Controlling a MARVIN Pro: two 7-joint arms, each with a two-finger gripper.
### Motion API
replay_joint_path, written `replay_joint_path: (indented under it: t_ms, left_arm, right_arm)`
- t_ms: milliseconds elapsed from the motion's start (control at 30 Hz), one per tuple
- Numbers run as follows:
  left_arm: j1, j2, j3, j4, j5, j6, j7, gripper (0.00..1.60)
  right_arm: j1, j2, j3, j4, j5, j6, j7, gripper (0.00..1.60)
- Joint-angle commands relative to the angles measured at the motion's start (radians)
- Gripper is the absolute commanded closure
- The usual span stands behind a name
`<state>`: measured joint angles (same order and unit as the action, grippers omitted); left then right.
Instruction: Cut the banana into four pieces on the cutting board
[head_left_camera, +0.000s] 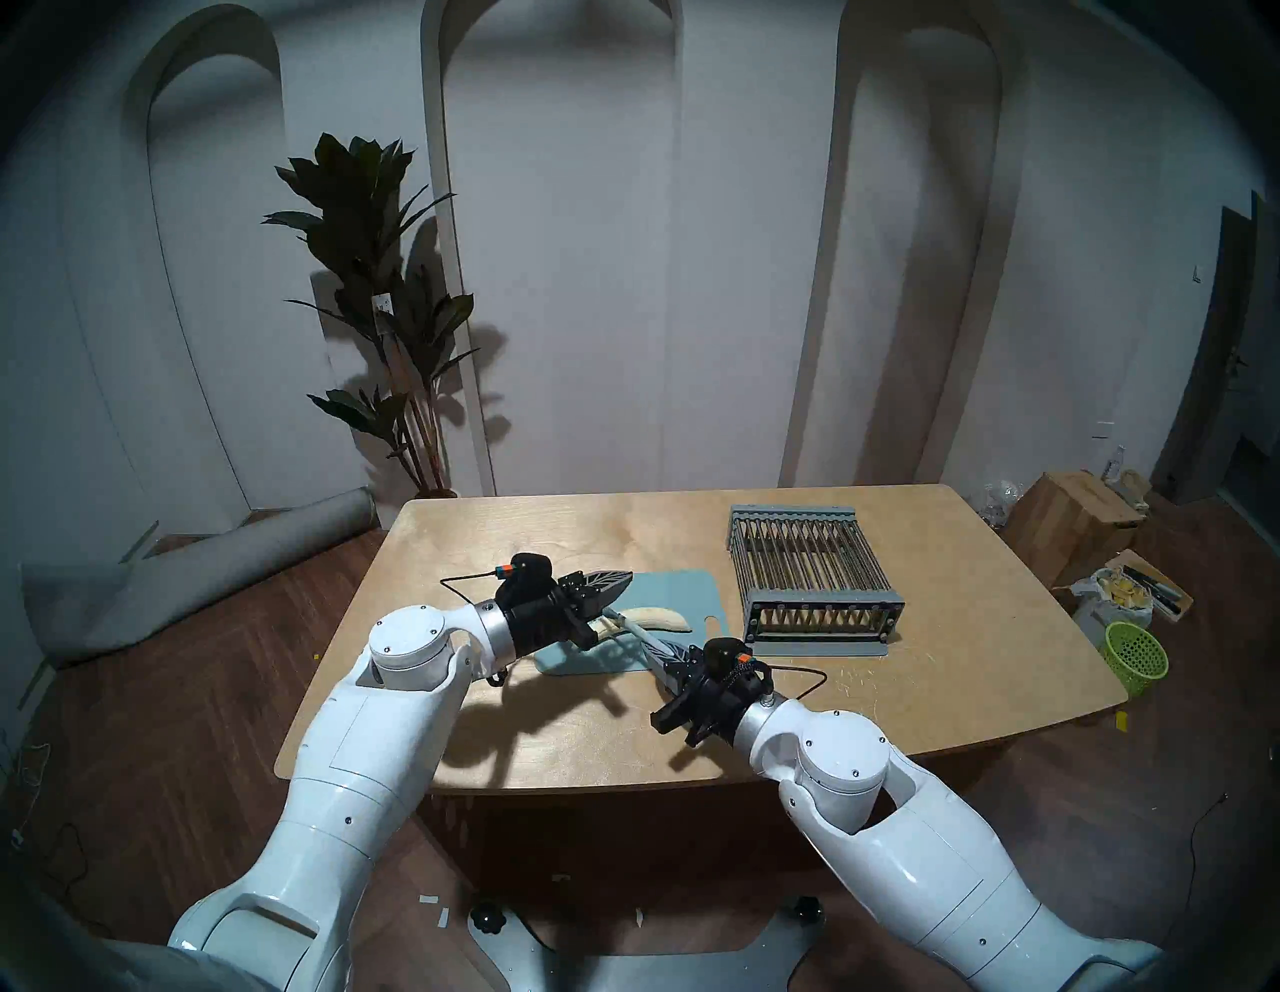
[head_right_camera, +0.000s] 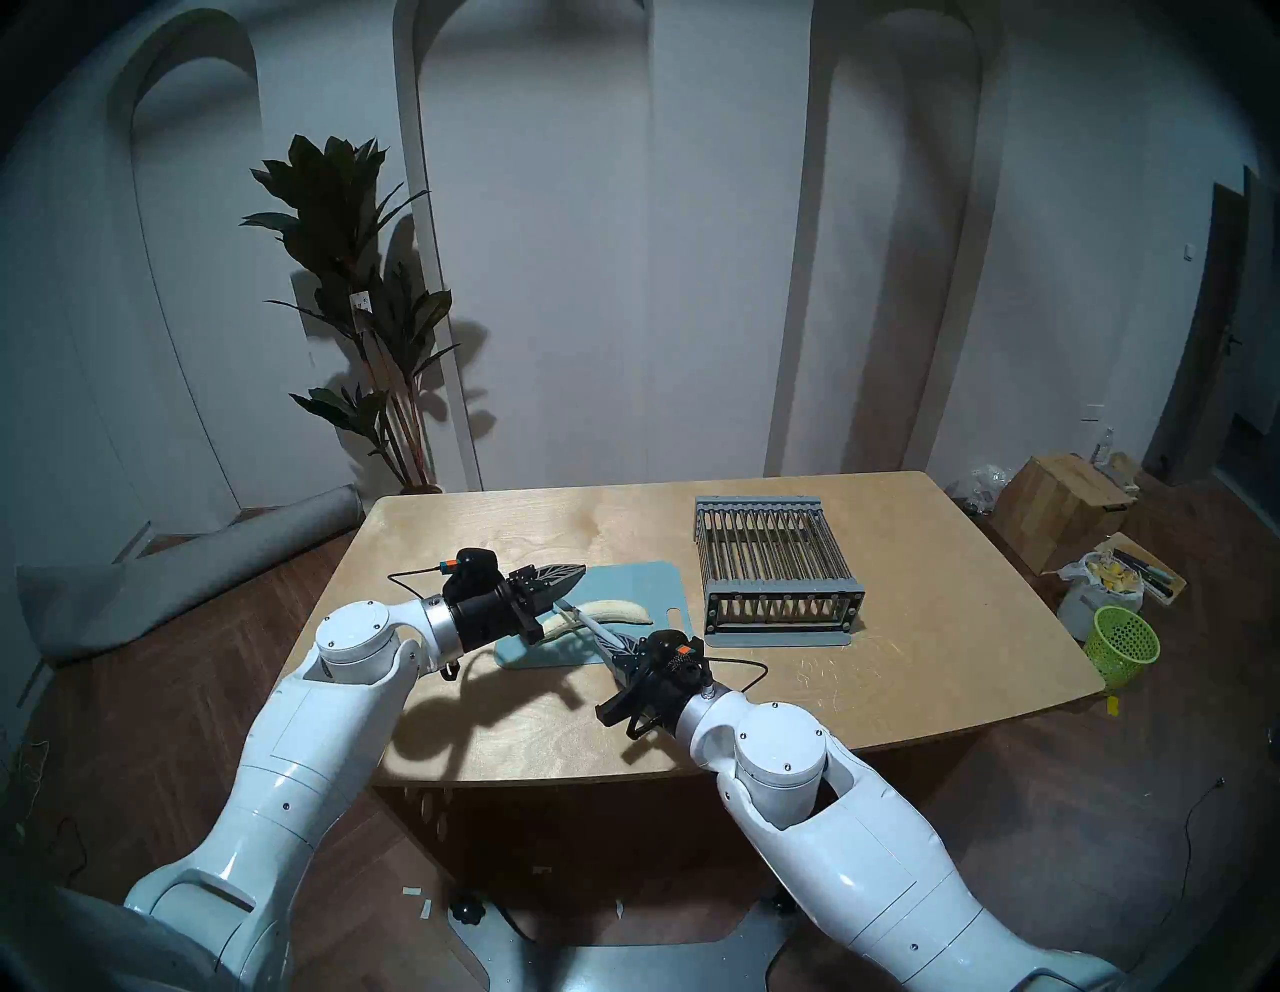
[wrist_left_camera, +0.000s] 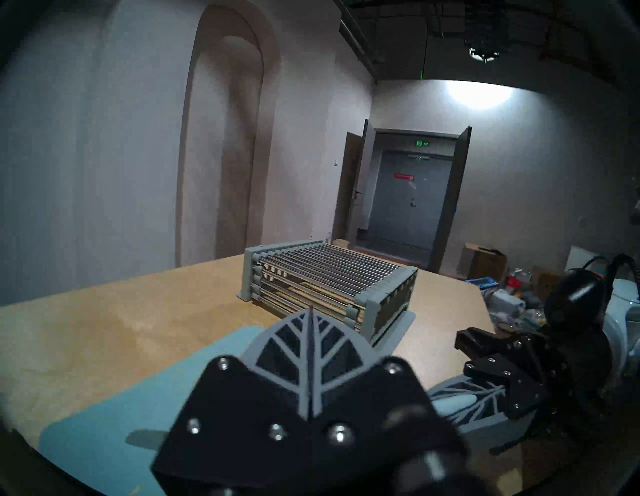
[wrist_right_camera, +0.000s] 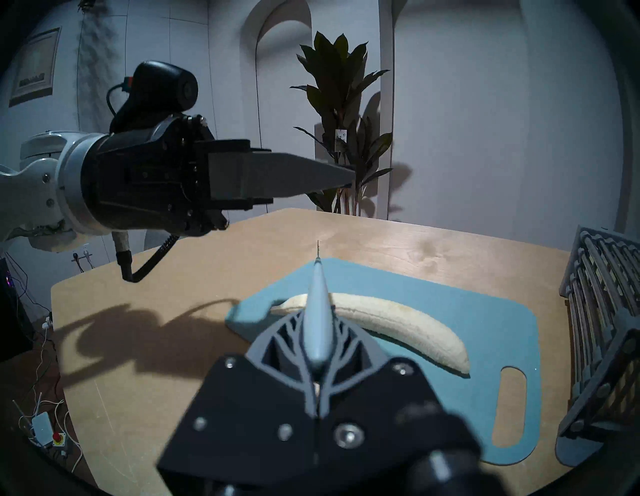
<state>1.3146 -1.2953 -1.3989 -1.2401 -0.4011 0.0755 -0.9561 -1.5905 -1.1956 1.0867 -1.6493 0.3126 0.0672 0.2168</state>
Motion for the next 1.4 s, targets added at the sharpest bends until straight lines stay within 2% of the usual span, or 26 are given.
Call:
replay_joint_path:
  t_ms: [0,100,133,167,200,367,533,567,700,833,900,1000,1033,1167,1367]
  left_arm:
    - [-0.089,0.009,0.014,0.103,-0.076,-0.026,-0.103,1.60]
    - [-0.133,0.008,0.023,0.196,-0.097,-0.054,-0.178,1.60]
    - [-0.133,0.008,0.023,0.196,-0.097,-0.054,-0.178,1.60]
    - [-0.154,0.008,0.028,0.231,-0.097,-0.065,-0.211,1.60]
    - [-0.143,0.007,0.024,0.220,-0.099,-0.068,-0.205,1.60]
    - [-0.204,-0.004,0.032,0.311,-0.096,-0.107,-0.283,1.60]
    - [-0.211,-0.015,0.014,0.311,-0.094,-0.121,-0.268,1.60]
    - [-0.239,-0.019,0.019,0.344,-0.103,-0.127,-0.276,1.60]
    - [-0.260,-0.025,0.015,0.347,-0.097,-0.138,-0.266,1.60]
    - [-0.279,-0.028,0.032,0.366,-0.063,-0.157,-0.241,1.60]
    - [-0.288,-0.020,0.062,0.382,-0.015,-0.171,-0.222,1.60]
    - [-0.287,-0.013,0.090,0.386,0.028,-0.175,-0.205,1.60]
    - [-0.283,-0.007,0.117,0.390,0.072,-0.182,-0.183,1.60]
    - [-0.262,0.003,0.149,0.382,0.123,-0.176,-0.165,1.60]
    - [-0.249,0.008,0.159,0.384,0.144,-0.182,-0.148,1.60]
  right_arm:
    - [0.007,-0.009,0.007,-0.029,0.001,-0.007,-0.010,1.60]
    - [0.003,-0.009,0.007,-0.030,0.000,-0.006,-0.015,1.60]
    - [0.003,-0.009,0.007,-0.030,0.000,-0.006,-0.015,1.60]
    - [0.002,-0.010,0.006,-0.030,0.000,-0.006,-0.017,1.60]
    - [0.001,-0.010,0.006,-0.031,0.001,-0.006,-0.017,1.60]
    - [-0.009,-0.016,0.005,-0.035,0.014,-0.002,-0.024,1.60]
    - [-0.016,-0.018,-0.002,-0.034,0.018,-0.004,-0.028,1.60]
    - [-0.017,-0.019,-0.003,-0.034,0.021,-0.004,-0.028,1.60]
    - [-0.021,-0.021,-0.008,-0.034,0.025,-0.002,-0.033,1.60]
    - [-0.024,-0.021,-0.012,-0.033,0.029,-0.003,-0.040,1.60]
    - [-0.024,-0.020,-0.014,-0.033,0.031,-0.003,-0.043,1.60]
    - [-0.023,-0.019,-0.016,-0.033,0.032,-0.002,-0.045,1.60]
    - [-0.023,-0.019,-0.018,-0.033,0.034,-0.001,-0.048,1.60]
    - [-0.024,-0.020,-0.020,-0.036,0.040,0.003,-0.056,1.60]
    - [-0.029,-0.017,-0.024,-0.046,0.039,0.005,-0.068,1.60]
